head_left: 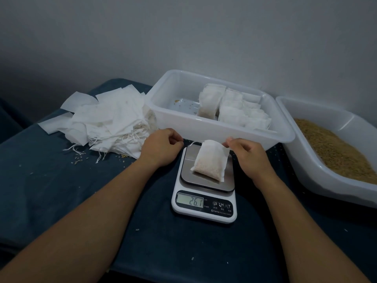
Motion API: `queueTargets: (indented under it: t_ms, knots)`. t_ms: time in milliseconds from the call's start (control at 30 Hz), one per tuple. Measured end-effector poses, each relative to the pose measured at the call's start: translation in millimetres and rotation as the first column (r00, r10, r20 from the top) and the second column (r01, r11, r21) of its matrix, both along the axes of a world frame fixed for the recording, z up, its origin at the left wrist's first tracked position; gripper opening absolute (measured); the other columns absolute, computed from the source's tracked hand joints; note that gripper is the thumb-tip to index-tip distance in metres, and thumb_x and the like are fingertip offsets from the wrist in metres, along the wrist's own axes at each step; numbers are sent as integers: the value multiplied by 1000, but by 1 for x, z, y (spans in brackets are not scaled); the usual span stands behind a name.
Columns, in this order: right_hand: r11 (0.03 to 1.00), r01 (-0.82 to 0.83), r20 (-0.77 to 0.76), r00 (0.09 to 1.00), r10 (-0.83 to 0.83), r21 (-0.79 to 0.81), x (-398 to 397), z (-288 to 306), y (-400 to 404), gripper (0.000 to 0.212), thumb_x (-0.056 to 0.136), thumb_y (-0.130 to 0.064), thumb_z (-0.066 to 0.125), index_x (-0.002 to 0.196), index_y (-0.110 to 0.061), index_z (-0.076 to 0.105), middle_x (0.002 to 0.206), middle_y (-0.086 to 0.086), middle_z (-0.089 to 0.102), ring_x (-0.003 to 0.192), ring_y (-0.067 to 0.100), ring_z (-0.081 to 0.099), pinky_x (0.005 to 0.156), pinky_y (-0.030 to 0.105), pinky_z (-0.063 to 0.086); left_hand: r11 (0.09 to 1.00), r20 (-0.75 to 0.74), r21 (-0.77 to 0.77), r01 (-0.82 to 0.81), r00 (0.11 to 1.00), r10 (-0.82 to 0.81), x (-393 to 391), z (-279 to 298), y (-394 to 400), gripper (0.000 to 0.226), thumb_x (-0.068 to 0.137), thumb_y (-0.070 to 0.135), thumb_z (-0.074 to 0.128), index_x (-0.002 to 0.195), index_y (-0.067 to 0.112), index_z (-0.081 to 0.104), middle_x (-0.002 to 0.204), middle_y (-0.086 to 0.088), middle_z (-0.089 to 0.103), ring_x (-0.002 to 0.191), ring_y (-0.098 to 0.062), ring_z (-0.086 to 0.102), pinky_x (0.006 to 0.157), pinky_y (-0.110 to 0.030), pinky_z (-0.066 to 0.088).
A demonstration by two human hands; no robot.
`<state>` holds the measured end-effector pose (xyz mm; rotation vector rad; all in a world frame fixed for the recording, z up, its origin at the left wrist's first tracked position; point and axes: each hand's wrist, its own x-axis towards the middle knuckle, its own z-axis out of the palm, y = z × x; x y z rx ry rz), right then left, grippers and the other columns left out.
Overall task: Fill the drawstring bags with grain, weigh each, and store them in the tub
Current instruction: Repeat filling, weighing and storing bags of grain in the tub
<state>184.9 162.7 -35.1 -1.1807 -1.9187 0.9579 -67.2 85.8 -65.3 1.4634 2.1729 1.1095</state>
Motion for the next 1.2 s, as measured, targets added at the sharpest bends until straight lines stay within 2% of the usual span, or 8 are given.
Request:
queueTargets:
  t_ms: [67, 167, 433, 567, 700, 833, 1067, 1200]
  knots:
    - [999, -34, 1, 999, 34, 20, -3, 0, -3, 15, 95, -38, 74, 84, -33, 81, 79, -7, 75, 77, 15, 68, 80, 31, 53, 1000, 14, -1, 0, 1000, 0, 1, 1, -1, 4, 92, 33, 72, 94, 36, 70, 82, 20, 66, 77, 7, 57, 63, -12, 36]
    - [994, -86, 36, 996, 84, 64, -2, 6, -12, 10, 91, -30, 80, 82, -29, 79, 55, -12, 47, 56, 5, 43, 62, 22, 43, 1000, 61, 29, 1, 998, -3, 4, 5, -3, 5, 92, 32, 72, 91, 36, 70, 82, 20, 67, 79, 7, 59, 67, -13, 40]
    - [913, -204, -11, 975, 223, 352, 3, 62, -45, 7, 91, -38, 77, 85, -40, 74, 67, -14, 44, 62, 6, 44, 63, 13, 40, 933, 328, 351, 73, 924, -196, 28, 29, -15, 30, 100, 50, 59, 85, 28, 73, 83, 12, 76, 76, -4, 71, 69, -14, 51]
    - [882, -239, 13, 967, 256, 407, 2, 92, -50, 13, 92, -29, 78, 88, -40, 72, 76, -10, 49, 66, 7, 46, 66, 13, 40, 881, 564, 421, 214, 700, -439, 41, 44, -24, 46, 100, 56, 50, 105, 18, 75, 102, -5, 79, 95, -20, 76, 80, -28, 59]
    - [855, -283, 45, 955, 292, 434, 2, 119, -47, 12, 94, -28, 76, 90, -38, 72, 104, -15, 60, 90, 10, 62, 72, 19, 51, 835, 760, 417, 360, 366, -537, 54, 55, -31, 49, 94, 50, 60, 127, 14, 65, 124, -19, 72, 113, -32, 72, 90, -36, 59]
    - [849, -286, 20, 951, 309, 444, 5, 135, -35, 13, 97, -28, 74, 90, -39, 71, 120, -21, 65, 102, 7, 69, 79, 20, 55, 802, 844, 457, 384, 98, -528, 70, 67, -33, 51, 91, 25, 72, 138, 11, 58, 120, -15, 71, 105, -26, 72, 86, -35, 60]
    - [929, -160, -163, 961, 224, 334, 39, 143, 6, 10, 91, -38, 72, 89, -29, 74, 124, -14, 72, 96, 17, 75, 81, 38, 65, 886, 891, 442, 143, 42, -452, 103, 106, 5, 21, 91, 13, 77, 110, 11, 70, 103, -7, 74, 90, -16, 73, 81, -34, 61]
    - [959, -139, -226, 954, 197, 248, 71, 141, 21, 14, 94, -41, 72, 98, -28, 76, 106, -3, 77, 94, 20, 76, 83, 40, 65, 870, 847, 453, 196, 210, -489, 128, 133, 37, 20, 97, 6, 72, 116, 7, 67, 111, -9, 70, 92, -16, 72, 80, -31, 62]
